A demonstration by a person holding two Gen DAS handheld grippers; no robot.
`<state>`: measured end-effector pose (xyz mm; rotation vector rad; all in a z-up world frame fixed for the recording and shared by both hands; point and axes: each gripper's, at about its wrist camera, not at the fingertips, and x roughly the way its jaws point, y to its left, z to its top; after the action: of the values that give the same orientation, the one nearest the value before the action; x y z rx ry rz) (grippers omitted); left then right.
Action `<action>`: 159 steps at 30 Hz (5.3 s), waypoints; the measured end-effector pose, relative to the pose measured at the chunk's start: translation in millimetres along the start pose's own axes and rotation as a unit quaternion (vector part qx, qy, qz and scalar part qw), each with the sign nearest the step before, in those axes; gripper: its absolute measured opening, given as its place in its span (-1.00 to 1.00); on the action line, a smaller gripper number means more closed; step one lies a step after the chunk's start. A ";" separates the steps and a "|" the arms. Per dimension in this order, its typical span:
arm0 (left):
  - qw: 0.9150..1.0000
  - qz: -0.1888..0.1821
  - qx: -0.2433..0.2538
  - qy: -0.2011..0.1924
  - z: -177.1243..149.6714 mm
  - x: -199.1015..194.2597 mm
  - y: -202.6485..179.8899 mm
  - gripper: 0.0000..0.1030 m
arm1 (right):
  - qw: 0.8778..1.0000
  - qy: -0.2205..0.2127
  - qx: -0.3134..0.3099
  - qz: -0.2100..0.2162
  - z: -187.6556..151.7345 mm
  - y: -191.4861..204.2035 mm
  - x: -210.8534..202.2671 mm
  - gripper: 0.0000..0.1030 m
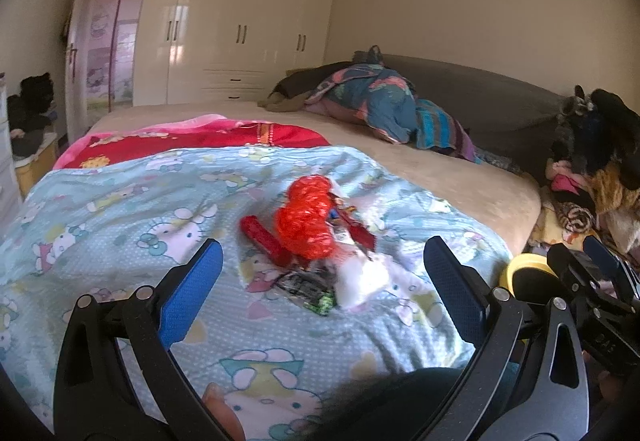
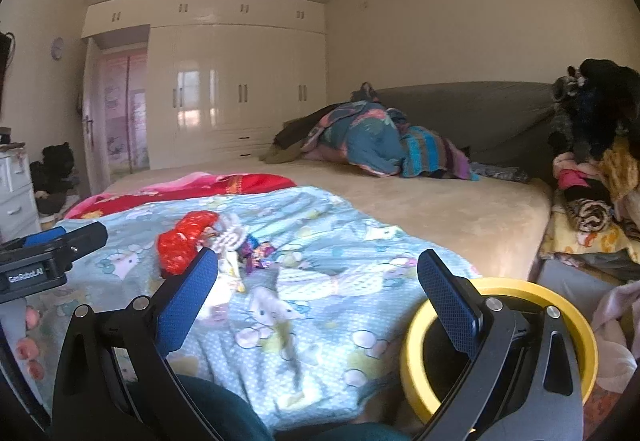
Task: Collect trash
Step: 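Grasp the red plastic bag with the left gripper while the right grasps a red snack packet, then carry the red bag and red snack packet over the yellow bin with both grippers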
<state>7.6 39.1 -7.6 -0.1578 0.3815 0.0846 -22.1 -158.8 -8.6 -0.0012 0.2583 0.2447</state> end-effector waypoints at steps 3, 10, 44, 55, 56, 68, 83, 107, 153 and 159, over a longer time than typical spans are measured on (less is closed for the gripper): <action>1.000 0.007 -0.014 0.004 2.8 3.7 11.6 0.80 | 1.000 0.013 -0.013 0.019 4.8 11.8 11.7 0.88; 0.999 0.016 -0.030 -0.003 12.4 8.4 35.0 0.80 | 0.996 0.032 -0.048 0.062 16.2 40.6 32.2 0.88; 0.978 -0.064 -0.129 0.152 23.4 161.1 84.6 0.53 | 0.952 0.230 -0.120 0.166 8.0 96.8 179.4 -0.26; 0.966 -0.111 -0.147 0.180 16.2 180.5 71.6 -0.10 | 0.947 0.222 -0.094 0.211 8.3 91.0 176.9 -0.73; 0.966 -0.116 -0.146 0.179 16.3 179.6 69.2 -0.21 | 0.948 0.221 -0.089 0.212 8.3 88.8 175.0 -0.73; 0.971 -0.152 -0.107 0.152 25.2 153.0 41.0 -0.66 | 0.956 0.208 -0.032 0.206 1.0 62.2 140.9 -0.74; 0.977 -0.159 -0.091 0.106 38.3 104.4 28.9 -0.67 | 0.964 0.185 -0.004 0.191 8.7 36.5 109.4 -0.74; 0.967 -0.227 -0.034 0.111 38.3 76.9 -42.0 -0.67 | 0.982 0.161 0.060 0.080 14.0 -66.7 73.4 -0.74; 0.926 -0.317 0.087 0.186 -18.2 85.3 -198.2 -0.66 | 0.960 0.181 0.190 -0.097 -31.0 -235.7 25.6 -0.74; 0.918 -0.320 0.115 0.207 -31.8 95.6 -226.5 -0.66 | 0.959 0.199 0.185 -0.084 -37.3 -250.1 22.8 -0.74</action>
<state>109.7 -184.1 -41.7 -0.0595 0.7414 -0.6500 49.8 -397.2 -58.0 0.3003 0.6999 0.0217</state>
